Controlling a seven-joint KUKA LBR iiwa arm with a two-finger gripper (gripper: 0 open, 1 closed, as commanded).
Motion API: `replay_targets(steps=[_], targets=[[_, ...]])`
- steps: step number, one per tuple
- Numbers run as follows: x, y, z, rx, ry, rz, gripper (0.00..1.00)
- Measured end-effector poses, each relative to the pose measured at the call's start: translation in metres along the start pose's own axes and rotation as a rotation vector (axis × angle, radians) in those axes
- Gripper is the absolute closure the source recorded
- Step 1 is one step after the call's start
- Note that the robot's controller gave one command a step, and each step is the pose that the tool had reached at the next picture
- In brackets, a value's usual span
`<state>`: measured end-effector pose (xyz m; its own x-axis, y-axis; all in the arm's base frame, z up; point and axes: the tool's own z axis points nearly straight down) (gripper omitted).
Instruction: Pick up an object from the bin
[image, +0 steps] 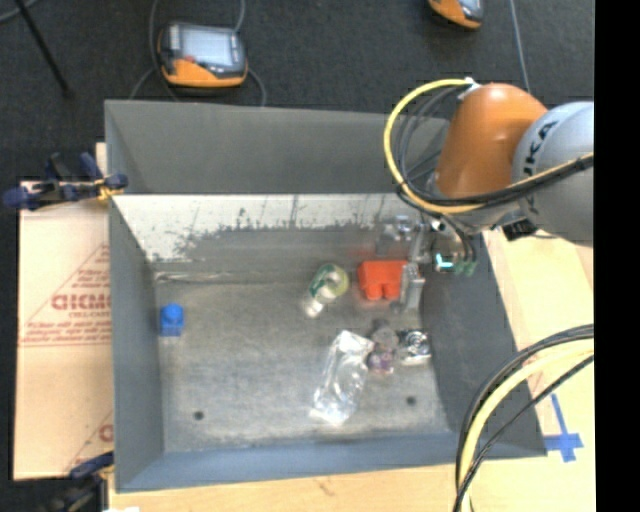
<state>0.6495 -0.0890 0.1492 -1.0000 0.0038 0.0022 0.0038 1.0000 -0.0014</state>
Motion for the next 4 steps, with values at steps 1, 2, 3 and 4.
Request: replay_targets(steps=[1, 2, 3, 4], targets=[[0.06, 0.0, 0.075, 0.001, -0.002, -0.301, 0.0], [0.058, 0.0, 0.072, 0.002, -0.008, -0.303, 1.0], [0.056, 0.005, -0.041, 0.004, -0.015, -0.326, 1.0], [0.04, -0.008, -0.138, 0.004, -0.012, -0.667, 1.0]])
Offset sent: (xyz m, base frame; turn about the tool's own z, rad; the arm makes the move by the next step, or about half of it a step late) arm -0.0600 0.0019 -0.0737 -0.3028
